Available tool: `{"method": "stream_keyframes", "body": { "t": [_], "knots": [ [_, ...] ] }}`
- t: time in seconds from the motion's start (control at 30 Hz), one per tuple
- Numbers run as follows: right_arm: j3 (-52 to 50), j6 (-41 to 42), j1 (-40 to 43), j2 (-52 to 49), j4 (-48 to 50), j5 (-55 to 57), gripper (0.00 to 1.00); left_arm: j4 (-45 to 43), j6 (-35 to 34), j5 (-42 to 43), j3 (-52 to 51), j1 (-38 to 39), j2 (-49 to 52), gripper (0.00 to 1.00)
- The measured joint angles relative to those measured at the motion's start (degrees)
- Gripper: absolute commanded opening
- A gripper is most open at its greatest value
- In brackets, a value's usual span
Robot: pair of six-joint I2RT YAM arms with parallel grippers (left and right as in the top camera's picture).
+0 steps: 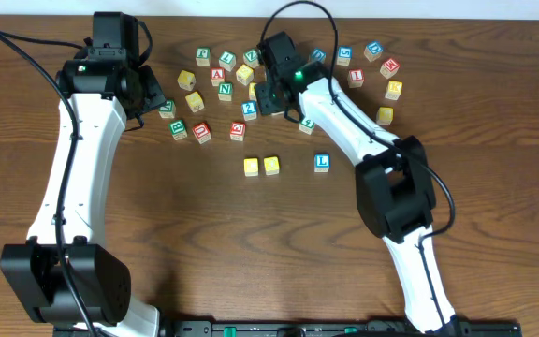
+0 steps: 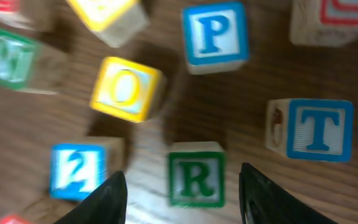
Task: Spell out CORL
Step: 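Move the right gripper over the green R block in the pile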
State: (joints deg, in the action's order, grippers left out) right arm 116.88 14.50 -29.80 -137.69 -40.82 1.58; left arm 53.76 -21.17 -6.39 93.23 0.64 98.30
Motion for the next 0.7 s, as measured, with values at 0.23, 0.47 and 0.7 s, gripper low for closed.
{"method": "stream_keyframes", "body": {
  "t": [0.23, 0.47, 0.7],
  "knots": [
    [0.0, 1.8, 0.2, -1.6, 1.9, 2.5, 0.51, 0.0, 0.0, 0.0, 0.0, 0.0, 0.0, 0.54],
    [0.0, 2.6, 0.2, -3.7, 2.6, 2.8, 0.31, 0.0, 0.0, 0.0, 0.0, 0.0, 0.0, 0.54],
    [0.0, 2.8, 0.2, -3.7, 3.1, 2.8, 0.22, 0.0, 0.0, 0.0, 0.0, 0.0, 0.0, 0.54]
  ]
}}
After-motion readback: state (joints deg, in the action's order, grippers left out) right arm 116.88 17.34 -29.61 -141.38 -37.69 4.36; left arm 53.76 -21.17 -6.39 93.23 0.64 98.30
